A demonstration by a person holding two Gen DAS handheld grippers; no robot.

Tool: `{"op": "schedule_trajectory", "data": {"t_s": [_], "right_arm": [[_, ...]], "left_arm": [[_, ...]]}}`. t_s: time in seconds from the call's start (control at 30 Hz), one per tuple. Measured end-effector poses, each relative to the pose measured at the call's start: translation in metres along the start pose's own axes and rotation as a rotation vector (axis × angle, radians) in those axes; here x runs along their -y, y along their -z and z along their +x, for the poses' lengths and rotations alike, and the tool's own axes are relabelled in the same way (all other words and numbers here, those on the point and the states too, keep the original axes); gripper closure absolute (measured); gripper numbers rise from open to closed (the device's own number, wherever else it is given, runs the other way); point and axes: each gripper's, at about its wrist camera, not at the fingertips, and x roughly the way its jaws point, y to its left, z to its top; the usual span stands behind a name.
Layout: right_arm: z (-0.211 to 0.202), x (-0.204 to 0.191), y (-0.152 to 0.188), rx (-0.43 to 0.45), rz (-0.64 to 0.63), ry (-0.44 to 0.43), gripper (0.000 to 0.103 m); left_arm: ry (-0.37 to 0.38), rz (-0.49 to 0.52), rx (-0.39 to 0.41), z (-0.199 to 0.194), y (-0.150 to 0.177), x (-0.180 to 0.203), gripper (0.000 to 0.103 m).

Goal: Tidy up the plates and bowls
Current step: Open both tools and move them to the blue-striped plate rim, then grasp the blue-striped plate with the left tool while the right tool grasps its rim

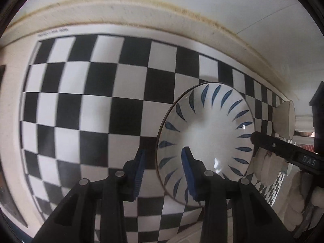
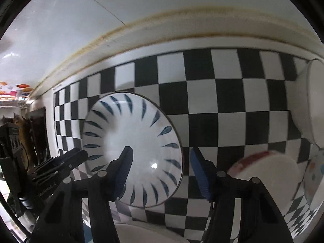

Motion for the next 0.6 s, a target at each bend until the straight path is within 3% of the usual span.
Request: {"op": "schedule_trajectory", "data": {"t_s": [0.13,0.17,0.33,0.6], "right_arm": [[0.016,0.003,-0.004,-0.042,-0.002,0.022,0.058],[0.017,0.003,-0.004,-0.048,-0.005,0.026,0.059],[0.019,0.003,-0.002,-0.051,-0.028,0.098,0.090],[0.017,0.003,0.015,-0.048,-0.039,0.073,0.092]], "left_arm": [[0.010,0.034,-0.036,0.015,0.000,0.005,0.072],[0.018,0.040,-0.034,0.017,0.002,0.007,0.076],[-0.006,0.064,0.003,0.017,0.005,0.012,0.077],[-0.036,0.077,0.051,-0.001,0.011,0.019,0.077]]}}
